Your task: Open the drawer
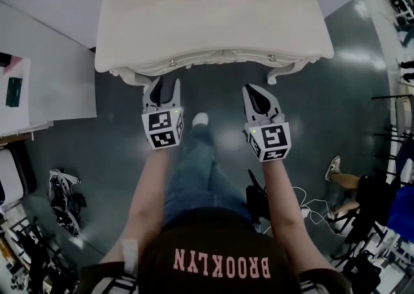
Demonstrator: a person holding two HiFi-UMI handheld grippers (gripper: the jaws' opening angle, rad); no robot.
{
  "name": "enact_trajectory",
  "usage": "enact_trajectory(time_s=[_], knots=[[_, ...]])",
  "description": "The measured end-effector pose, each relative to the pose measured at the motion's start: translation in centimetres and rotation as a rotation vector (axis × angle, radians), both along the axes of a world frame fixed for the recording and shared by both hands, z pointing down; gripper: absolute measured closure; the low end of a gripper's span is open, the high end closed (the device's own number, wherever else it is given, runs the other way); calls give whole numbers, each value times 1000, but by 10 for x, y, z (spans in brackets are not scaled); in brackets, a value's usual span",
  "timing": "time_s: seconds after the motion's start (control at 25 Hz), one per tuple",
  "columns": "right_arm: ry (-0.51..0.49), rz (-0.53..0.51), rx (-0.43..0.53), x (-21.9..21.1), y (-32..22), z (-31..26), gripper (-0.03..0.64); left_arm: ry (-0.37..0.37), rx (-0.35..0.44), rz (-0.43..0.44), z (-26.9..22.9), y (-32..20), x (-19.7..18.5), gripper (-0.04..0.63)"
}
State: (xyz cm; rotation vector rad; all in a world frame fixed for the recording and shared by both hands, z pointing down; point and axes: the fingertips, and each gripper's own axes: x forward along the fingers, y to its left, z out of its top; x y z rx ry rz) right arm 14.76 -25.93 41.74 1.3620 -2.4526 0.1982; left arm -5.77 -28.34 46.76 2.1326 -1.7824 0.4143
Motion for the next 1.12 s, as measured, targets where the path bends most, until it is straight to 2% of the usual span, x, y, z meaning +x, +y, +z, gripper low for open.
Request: enact_trajectory(time_s=[0.28,0.56,0.84,1.12], knots=[[-16,45,-66,1,-33,45,620,3,-88,-57,57,-31,-9,439],[-18,61,-116,-2,-55,82,620,-42,-177,-69,110,-56,-12,449],[-10,59,-163,4,-66,118,620,-130,-196,-113,148,-76,-19,449],[-25,70,-179,4,-78,124,620,-167,-217,-117,161,-91,-22,477]])
